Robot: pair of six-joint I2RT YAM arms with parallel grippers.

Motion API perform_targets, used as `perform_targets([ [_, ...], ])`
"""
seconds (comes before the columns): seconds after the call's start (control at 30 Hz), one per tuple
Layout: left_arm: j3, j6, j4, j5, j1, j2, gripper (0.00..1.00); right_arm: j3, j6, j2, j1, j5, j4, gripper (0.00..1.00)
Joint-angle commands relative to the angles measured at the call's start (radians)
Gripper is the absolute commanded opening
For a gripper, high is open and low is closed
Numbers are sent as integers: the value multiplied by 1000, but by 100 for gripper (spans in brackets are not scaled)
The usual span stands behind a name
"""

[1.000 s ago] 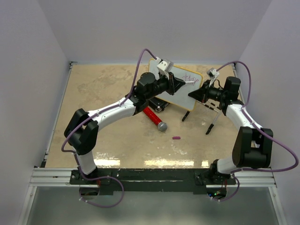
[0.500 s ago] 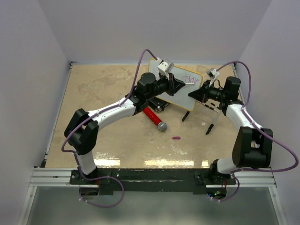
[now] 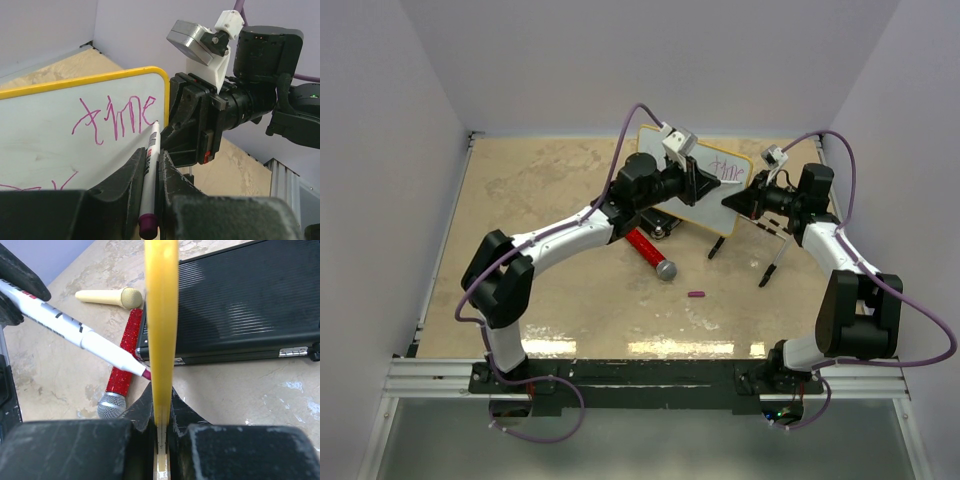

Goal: Write a sentence on the whiteboard
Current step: Write with the whiteboard marker without the cap on the whiteboard.

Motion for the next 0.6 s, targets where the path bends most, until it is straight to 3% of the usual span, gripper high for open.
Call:
perform_targets([
  [0.0, 58, 8, -1, -17, -2, 18, 0, 18, -48, -29, 8, 0, -11, 0],
  [0.23, -5, 24, 28, -26, 1, -57, 0, 20, -50, -29, 7, 1, -14, 0],
  [0.57, -207, 35, 62, -44, 58, -281, 0, 18, -54, -46, 7, 18, -17, 0],
])
